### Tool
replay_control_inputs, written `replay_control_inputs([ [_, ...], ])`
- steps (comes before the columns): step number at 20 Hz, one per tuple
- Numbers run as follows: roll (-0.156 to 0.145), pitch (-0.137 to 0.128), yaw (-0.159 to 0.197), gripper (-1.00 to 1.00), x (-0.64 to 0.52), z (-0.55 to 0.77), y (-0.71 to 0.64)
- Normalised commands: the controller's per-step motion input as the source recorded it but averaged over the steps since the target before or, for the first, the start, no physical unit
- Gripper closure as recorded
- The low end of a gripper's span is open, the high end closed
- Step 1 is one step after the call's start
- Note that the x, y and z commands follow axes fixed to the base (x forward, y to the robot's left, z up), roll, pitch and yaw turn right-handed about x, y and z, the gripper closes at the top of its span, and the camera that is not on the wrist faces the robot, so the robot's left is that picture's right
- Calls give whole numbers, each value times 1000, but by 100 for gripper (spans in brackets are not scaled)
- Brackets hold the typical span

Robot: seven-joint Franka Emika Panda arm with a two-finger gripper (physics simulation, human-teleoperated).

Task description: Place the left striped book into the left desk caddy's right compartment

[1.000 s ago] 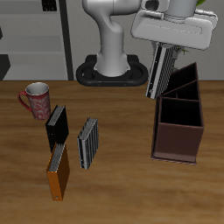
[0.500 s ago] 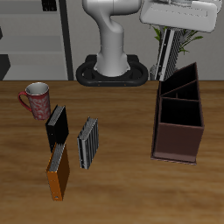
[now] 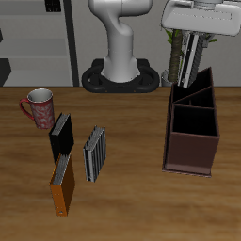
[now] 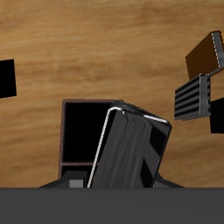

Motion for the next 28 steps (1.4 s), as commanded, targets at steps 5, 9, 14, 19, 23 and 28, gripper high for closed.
replay_control_inputs([
  [5,26,16,18,100,-29,-66,248],
  [9,24,8,-1,100,9,-55,225],
  [14,18,8,9,100,83,-59,96],
  [19,9,17,-6,100,85,-120,68],
  [23,35,29,12,100,81,-165,157],
  [28,20,0,17,100,9,-59,103],
])
